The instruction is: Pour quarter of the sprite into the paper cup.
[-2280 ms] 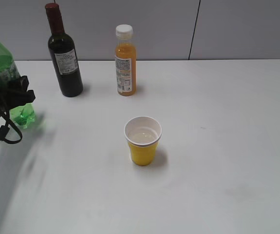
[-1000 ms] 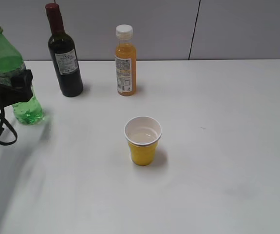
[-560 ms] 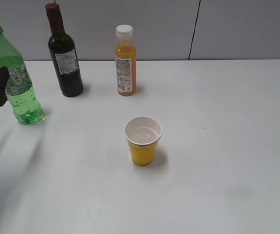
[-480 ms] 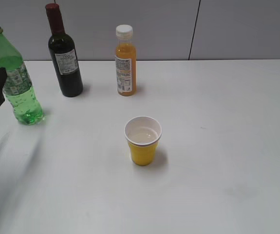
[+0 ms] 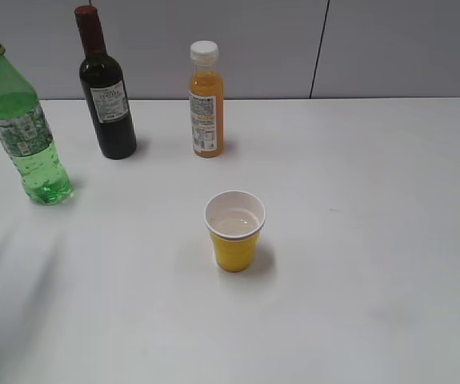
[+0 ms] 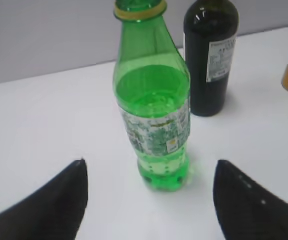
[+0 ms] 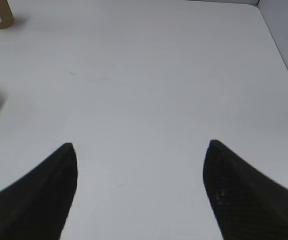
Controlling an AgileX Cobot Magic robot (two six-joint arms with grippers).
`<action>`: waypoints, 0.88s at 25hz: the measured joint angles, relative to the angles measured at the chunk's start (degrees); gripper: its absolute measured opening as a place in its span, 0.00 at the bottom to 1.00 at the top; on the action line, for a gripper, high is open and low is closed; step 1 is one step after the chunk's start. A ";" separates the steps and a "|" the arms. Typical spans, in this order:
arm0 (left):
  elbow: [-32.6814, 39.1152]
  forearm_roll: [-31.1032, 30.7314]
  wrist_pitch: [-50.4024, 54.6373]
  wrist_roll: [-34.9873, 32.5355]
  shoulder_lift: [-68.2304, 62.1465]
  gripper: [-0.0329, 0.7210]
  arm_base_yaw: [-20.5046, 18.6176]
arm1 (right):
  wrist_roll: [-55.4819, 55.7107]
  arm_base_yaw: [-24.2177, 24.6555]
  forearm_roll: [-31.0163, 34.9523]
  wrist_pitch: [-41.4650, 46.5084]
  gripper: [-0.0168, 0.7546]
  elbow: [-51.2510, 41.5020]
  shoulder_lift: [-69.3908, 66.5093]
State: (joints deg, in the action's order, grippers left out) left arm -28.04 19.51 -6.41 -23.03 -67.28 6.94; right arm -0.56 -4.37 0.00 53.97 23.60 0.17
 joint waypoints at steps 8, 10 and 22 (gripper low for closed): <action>-9.42 -5.12 29.43 1.70 6.07 0.82 -8.79 | 0.00 0.00 0.00 0.00 0.79 0.00 0.00; -10.16 -9.37 33.37 4.57 8.56 0.82 -10.80 | 0.00 0.00 0.00 0.00 0.79 0.00 0.00; -10.19 -18.76 51.25 11.23 27.00 0.82 -11.66 | 0.00 0.00 0.00 0.00 0.79 0.00 0.00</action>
State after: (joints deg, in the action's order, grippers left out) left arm -38.23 0.76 44.84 -11.80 -40.29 -4.73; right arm -0.56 -4.37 0.00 53.97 23.60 0.17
